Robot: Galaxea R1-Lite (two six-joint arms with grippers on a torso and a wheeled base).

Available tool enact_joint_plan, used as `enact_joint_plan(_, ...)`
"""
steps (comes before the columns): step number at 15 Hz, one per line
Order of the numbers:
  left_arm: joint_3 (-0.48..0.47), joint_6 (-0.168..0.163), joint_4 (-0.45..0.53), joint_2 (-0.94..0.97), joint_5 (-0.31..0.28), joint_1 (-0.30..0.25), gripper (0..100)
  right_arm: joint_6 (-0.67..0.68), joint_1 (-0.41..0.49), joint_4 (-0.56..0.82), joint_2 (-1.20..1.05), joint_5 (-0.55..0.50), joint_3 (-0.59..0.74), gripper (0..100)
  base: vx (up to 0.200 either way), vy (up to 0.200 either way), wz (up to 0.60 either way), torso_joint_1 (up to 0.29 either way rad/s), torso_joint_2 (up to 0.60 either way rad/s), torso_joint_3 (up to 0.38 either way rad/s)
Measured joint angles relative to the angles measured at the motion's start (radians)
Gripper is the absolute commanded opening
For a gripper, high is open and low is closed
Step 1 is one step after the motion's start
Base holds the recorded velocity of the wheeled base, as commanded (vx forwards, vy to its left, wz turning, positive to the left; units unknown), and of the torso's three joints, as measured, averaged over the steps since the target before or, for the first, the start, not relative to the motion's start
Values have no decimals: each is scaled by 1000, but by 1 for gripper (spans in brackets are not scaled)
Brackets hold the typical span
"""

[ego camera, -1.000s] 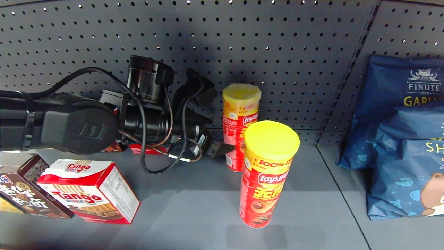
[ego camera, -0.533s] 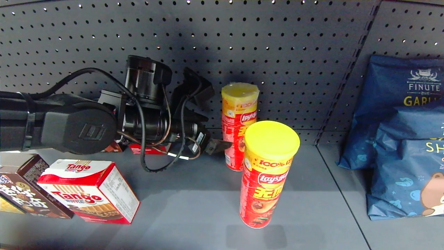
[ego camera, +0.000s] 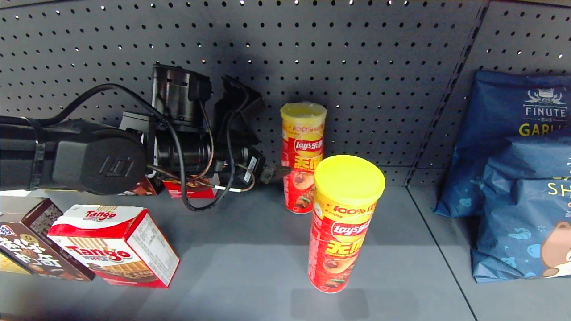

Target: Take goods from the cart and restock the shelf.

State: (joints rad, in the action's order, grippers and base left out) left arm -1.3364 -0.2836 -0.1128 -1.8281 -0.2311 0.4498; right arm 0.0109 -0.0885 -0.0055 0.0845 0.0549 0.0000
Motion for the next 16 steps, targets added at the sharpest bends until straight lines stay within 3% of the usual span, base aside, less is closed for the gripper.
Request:
enact_joint_plan(6, 36, -5, 0, 32, 15, -6, 100, 0, 0, 0, 0, 0, 0, 100, 0, 0, 0, 0, 0, 0)
enact_joint_plan(11, 120, -24, -1, 83, 167, -16, 100, 0, 0, 0, 0, 0, 0, 100, 0, 0, 0, 0, 0, 0)
enact_joint_plan(16, 124, -20, -60, 59, 311, 24, 100, 0, 0, 0, 0, 0, 0, 100, 0, 0, 0, 0, 0, 0)
